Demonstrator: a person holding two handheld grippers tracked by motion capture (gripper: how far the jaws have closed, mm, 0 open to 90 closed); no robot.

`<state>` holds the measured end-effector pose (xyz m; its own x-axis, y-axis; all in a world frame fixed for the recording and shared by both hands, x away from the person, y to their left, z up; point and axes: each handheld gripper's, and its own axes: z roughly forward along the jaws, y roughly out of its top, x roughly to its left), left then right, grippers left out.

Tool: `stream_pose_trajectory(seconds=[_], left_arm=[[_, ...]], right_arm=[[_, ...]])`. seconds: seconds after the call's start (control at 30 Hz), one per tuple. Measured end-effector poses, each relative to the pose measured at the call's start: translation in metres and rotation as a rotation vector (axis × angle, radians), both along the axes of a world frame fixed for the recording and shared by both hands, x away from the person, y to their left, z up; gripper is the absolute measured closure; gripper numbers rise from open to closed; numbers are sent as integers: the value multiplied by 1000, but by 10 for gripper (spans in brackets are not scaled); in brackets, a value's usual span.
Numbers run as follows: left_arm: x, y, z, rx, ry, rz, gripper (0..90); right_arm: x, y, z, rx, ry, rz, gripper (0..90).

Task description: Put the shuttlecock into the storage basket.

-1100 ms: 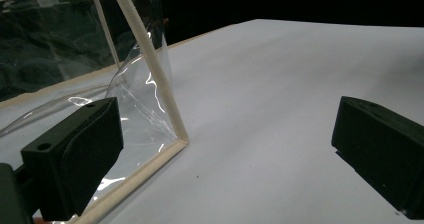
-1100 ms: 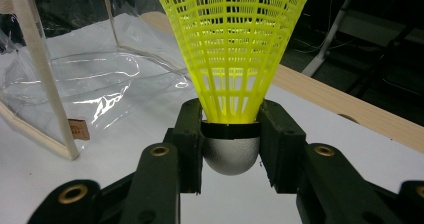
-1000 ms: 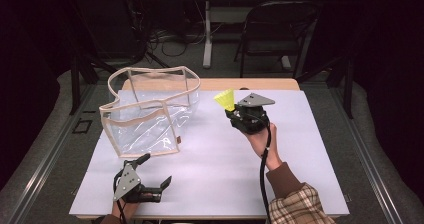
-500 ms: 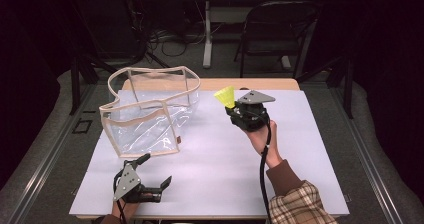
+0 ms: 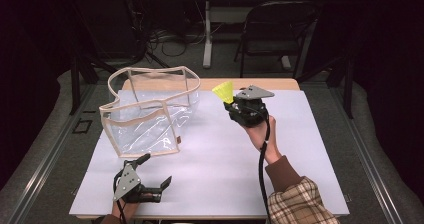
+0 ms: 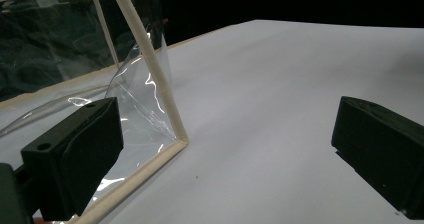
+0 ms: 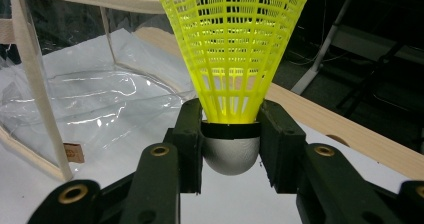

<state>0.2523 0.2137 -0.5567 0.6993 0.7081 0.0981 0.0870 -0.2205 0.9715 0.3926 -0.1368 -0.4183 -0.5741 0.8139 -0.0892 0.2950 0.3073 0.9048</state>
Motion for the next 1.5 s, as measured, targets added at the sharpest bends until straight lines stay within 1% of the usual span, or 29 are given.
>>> stream_pose_trajectory(seconds=[0.13,0.2,0.7,0.77,1.13,1.23,1.5], left_arm=[[0,0,0,-2,0,0,1],[0,0,0,-10,3,-2,1],[0,1,0,-11,2,-1,1],[0,1,0,-9,2,-2,1],[0,0,0,-12,6,1,1],[0,0,0,-12,3,0,1],[0,1,0,-19,1,-5,0]], right_arm=[[1,1,3,-1,-6,1,649],[2,2,4,1,-8,2,649],[6,8,17,17,-32,14,649],[7,9,20,14,-42,16,649],[13,12,30,19,-58,18,649],[14,14,34,16,-70,21,649],[20,20,37,10,-72,28,649]])
